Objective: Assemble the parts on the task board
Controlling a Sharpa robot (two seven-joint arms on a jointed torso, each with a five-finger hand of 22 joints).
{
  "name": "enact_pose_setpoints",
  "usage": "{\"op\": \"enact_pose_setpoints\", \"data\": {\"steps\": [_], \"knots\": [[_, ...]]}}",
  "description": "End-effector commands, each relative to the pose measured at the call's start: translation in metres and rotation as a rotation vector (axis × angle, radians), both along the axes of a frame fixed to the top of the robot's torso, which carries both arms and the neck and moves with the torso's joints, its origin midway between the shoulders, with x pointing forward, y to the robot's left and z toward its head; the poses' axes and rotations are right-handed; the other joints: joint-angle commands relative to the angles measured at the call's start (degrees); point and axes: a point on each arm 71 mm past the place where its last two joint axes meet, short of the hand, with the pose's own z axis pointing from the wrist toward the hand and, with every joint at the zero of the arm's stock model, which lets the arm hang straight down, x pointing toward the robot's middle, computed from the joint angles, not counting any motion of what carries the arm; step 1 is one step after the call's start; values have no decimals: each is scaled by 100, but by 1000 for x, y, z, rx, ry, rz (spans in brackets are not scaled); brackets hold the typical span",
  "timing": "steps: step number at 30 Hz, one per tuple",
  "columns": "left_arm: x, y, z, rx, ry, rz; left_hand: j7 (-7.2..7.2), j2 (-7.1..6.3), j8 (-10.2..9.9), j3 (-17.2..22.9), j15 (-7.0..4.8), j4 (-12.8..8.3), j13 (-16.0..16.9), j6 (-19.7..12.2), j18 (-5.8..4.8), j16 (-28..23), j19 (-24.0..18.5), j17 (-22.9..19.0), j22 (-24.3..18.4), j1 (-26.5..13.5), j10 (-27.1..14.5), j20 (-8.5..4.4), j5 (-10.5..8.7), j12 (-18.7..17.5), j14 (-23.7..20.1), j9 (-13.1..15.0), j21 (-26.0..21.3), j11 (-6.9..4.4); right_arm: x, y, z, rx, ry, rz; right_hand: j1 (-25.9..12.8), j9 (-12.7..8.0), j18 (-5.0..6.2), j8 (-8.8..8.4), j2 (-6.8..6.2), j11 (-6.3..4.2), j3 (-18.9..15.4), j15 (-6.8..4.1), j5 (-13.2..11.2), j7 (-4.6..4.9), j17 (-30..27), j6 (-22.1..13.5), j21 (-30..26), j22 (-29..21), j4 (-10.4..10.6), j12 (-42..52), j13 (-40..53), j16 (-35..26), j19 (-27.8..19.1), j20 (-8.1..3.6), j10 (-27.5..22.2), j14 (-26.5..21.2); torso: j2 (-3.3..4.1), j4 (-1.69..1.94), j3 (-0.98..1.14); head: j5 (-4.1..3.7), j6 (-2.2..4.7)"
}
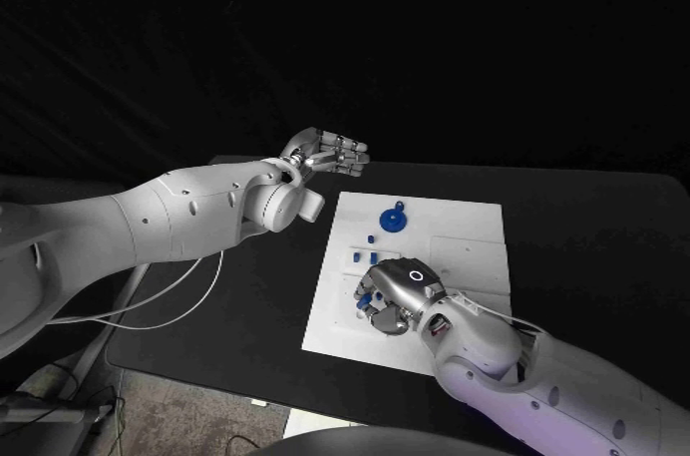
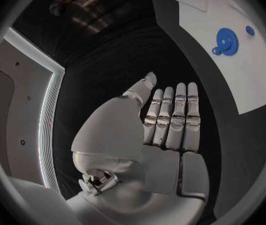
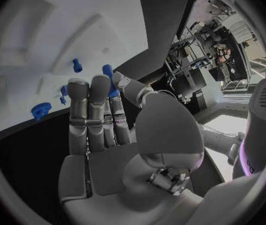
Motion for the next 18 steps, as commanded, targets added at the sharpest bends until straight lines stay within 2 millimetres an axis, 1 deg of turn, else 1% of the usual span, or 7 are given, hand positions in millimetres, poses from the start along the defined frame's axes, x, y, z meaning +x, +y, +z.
{"op": "enact_pose_setpoints", "data": {"steps": [1,3,7,11,18], "knots": [[0,-4,0,-11,2,-18,19,48,17,-30,0,-2,-4,25,117,-23,-2,-9,7,-11,-39,6,-1,7,-26,8,25,16,-5,5,-4,-6,-25,40,6,10,-5,38,36,-126,-2,-17,37,10,5,18,42,364,-37,21,7,8,163,-46,160,18,-4,-9,7,74,-56],[0,-4,0,-11,3,-20,19,48,17,-30,0,-2,-4,25,117,-23,-2,-9,7,-11,-39,6,-1,7,-26,8,25,16,-7,7,-10,-14,-20,48,-2,10,-6,38,38,-126,4,-17,37,9,1,24,56,365,-48,20,7,15,161,-47,163,16,-4,-5,11,107,-89],[0,-5,0,-11,3,-22,19,48,17,-30,0,-2,-4,25,117,-23,-2,-9,7,-11,-39,6,-1,7,-26,8,25,16,-10,8,-16,-24,-14,54,-7,10,-7,38,39,-127,8,-18,37,8,-5,26,77,367,-59,20,7,22,159,-48,164,15,-8,-11,7,125,-116],[0,-5,0,-11,3,-22,21,47,16,-39,2,1,-4,21,118,-23,-11,-9,18,-15,-42,8,-13,6,-27,8,33,16,-10,8,-20,-31,-19,48,-10,10,-5,38,43,-127,17,-18,37,7,-10,26,70,363,-64,20,7,26,155,-48,164,15,-7,-14,6,130,-121],[0,-5,0,-11,4,-23,21,47,16,-39,2,1,-4,21,118,-23,-11,-9,18,-15,-42,8,-13,6,-27,8,33,16,-8,6,-24,-41,-30,29,-17,10,-5,38,37,-126,40,-17,37,6,-20,28,85,365,-74,20,7,33,148,-48,166,13,-7,-7,6,142,-133]]}}
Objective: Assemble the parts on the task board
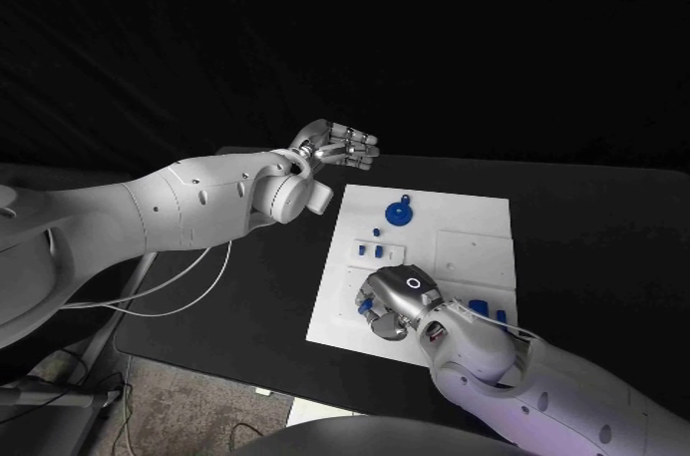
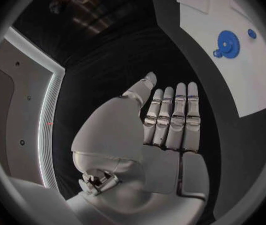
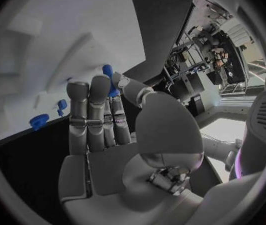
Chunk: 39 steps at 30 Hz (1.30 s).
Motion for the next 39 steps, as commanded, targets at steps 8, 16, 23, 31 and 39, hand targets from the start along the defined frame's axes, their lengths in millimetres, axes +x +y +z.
{"op": "enact_pose_setpoints", "data": {"steps": [8,16,23,31,39], "knots": [[0,-2,0,-10,1,-14,21,47,16,-32,2,8,-4,21,118,-23,-10,-9,5,-15,-42,8,-13,6,-27,8,16,16,1,0,-1,-6,-43,-12,-21,6,-1,19,33,-117,21,-21,40,0,-18,39,65,369,-25,41,6,46,144,-51,180,10,4,2,-4,1,-4],[0,-2,0,-9,2,-14,22,50,16,-43,4,14,-3,17,120,-23,-17,-9,16,-19,-47,10,-12,6,-31,8,26,17,2,1,-2,0,-56,-29,-20,7,2,20,27,-118,34,-22,40,-2,-22,45,84,371,-29,41,6,55,142,-53,184,10,2,7,-5,0,-7],[0,-2,0,-9,4,-15,22,50,16,-43,4,14,-3,17,120,-23,-17,-9,16,-19,-47,10,-12,6,-31,8,26,17,2,1,-3,-10,-56,-34,-22,7,6,18,22,-119,51,-23,40,-3,-26,49,95,370,-30,40,6,66,139,-54,190,9,2,2,-7,4,-7],[0,-1,0,-8,6,-16,22,50,16,-43,4,14,-3,17,120,-23,-17,-9,16,-19,-47,10,-12,6,-31,8,26,17,3,-1,-7,-58,-37,-36,-19,6,8,18,16,-118,61,-22,40,-4,-36,53,109,369,-41,40,6,74,128,-51,190,2,0,1,-6,5,-12],[0,-2,0,-8,8,-17,22,50,16,-43,4,14,-3,17,120,-23,-17,-9,16,-19,-47,10,-12,6,-31,8,26,17,2,1,-10,-111,-13,-21,-21,6,-1,18,26,-117,39,-19,40,-2,-51,52,114,367,-59,41,7,72,111,-47,185,-3,-2,-2,-3,-3,-20]]}}
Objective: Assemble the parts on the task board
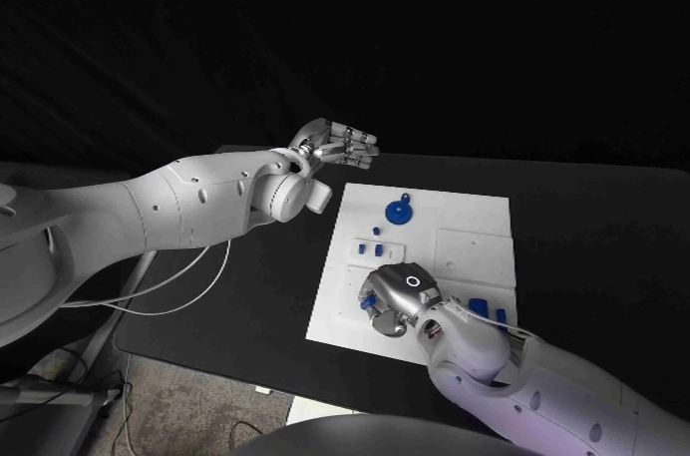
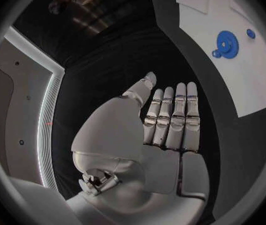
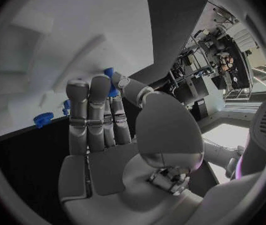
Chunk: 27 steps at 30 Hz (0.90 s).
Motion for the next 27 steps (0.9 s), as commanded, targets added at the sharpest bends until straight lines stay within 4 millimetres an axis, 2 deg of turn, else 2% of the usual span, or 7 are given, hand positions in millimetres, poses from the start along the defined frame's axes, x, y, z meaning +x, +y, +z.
{"op": "enact_pose_setpoints", "data": {"steps": [1,14,27], "knots": [[0,-3,0,-10,2,-16,21,50,16,-25,4,-5,-3,17,28,-23,-17,-9,6,-19,-25,11,-12,6,-31,8,27,-4,-2,0,-6,-81,23,9,-2,5,40,31,45,-135,4,-30,10,15,-8,36,13,368,-15,32,6,22,86,-25,164,-15,-3,-2,2,-1,-2],[0,-4,0,-9,5,-19,22,54,16,-47,8,-1,-3,9,31,-24,-26,-9,12,-17,-36,15,-18,6,-40,8,32,-1,-2,5,-5,-87,13,2,-11,3,39,30,57,-133,-10,-30,11,18,-26,34,-9,360,-37,32,6,14,67,-28,161,-21,2,4,-8,-37,10],[0,-5,0,-9,11,-23,23,57,16,-57,9,2,-3,5,32,-24,-28,-8,9,-17,-47,18,-22,6,-43,8,30,1,-8,18,-6,-98,17,14,-23,2,38,30,63,-130,-6,-26,11,21,-45,23,-48,348,-35,32,6,5,49,-21,149,-27,2,5,-4,-56,17]]}}
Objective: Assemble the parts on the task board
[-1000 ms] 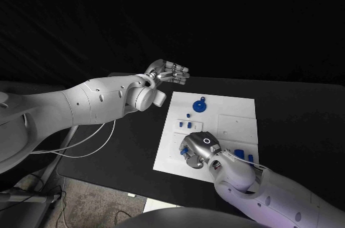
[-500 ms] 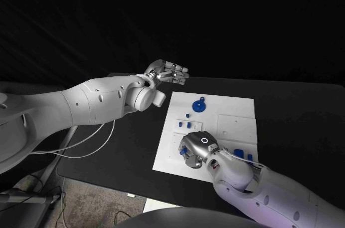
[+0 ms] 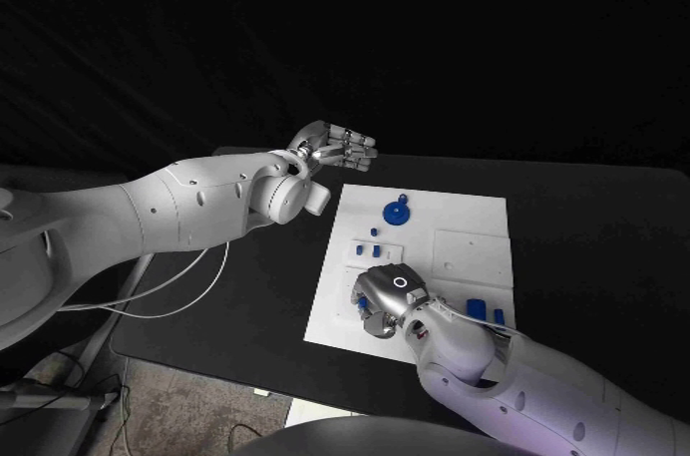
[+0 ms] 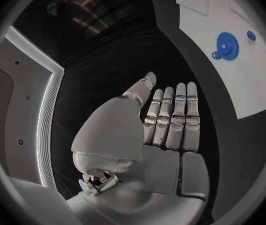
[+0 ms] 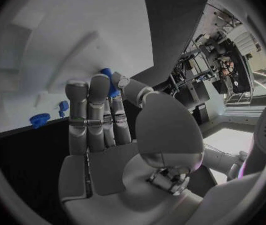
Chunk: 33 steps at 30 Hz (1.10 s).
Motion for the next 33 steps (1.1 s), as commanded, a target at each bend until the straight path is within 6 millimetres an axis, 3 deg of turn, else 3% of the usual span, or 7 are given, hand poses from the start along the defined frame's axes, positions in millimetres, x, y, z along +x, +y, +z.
{"op": "enact_pose_setpoints", "data": {"steps": [1,12,18,20,23,29,33], "knots": [[0,-3,0,-9,4,-17,24,57,16,-28,9,1,-4,5,33,-24,-28,-9,3,-18,-47,18,-22,6,-44,7,30,1,-5,4,-7,-56,26,16,-23,6,80,15,69,-120,-7,-12,11,9,-16,7,-52,344,-31,18,0,3,47,-22,153,-15,1,1,1,0,0],[0,-2,0,-8,7,-16,27,53,16,-39,13,3,-3,-1,34,-23,-27,-8,-1,-15,-58,20,-22,7,-47,7,27,5,-5,3,-11,-68,44,16,-97,-9,107,11,-39,-49,-144,55,34,69,-75,-197,-291,286,-50,19,-1,-34,2,46,-89,-27,-3,-8,7,-2,0],[0,-2,0,-7,9,-16,21,57,15,-54,14,16,-3,-9,35,-23,-25,-8,-6,-26,-71,24,-24,7,-52,7,24,10,-5,2,-9,-24,42,5,-284,-35,166,2,-298,120,-212,171,218,140,-137,-485,-626,200,-28,14,-13,-38,-37,142,-675,-59,-5,-6,10,-15,-8],[0,-1,0,-7,9,-16,21,57,15,-54,14,16,-3,-9,35,-23,-25,-8,-6,-26,-71,24,-24,7,-52,7,24,10,-4,2,-8,-5,38,0,-289,-35,251,5,-416,197,-387,247,218,143,-197,-688,-973,81,-6,18,-14,-51,-65,228,-993,-74,-5,-6,10,-15,-8],[0,-1,0,-7,11,-18,21,57,15,-54,14,16,-3,-9,35,-23,-25,-8,-6,-26,-71,24,-24,7,-52,7,24,10,-4,2,-5,30,29,-7,-58,-37,382,6,-438,278,-960,281,191,133,-442,-886,-1649,-206,85,44,-16,-162,-75,295,-1421,-87,-5,-6,10,-15,-8],[0,-1,-1,-6,13,-19,21,57,15,-54,14,16,-3,-9,35,-23,-25,-8,-6,-26,-71,24,-24,7,-52,7,24,10,-5,2,-1,80,18,-11,161,-45,385,3,-576,337,-1288,289,152,90,-754,-1107,-1995,-406,281,47,-16,-155,4,295,-1697,-159,-3,-4,9,-19,-7],[0,-1,-1,-5,14,-19,21,57,15,-54,14,16,-3,-9,35,-23,-25,-8,-6,-26,-71,24,-24,7,-52,7,24,10,-5,1,2,117,7,-16,192,-45,398,2,-588,339,-1343,293,148,90,-813,-1130,-2043,-418,319,48,-15,-127,28,300,-1699,-166,-2,-2,10,-21,-9]]}}
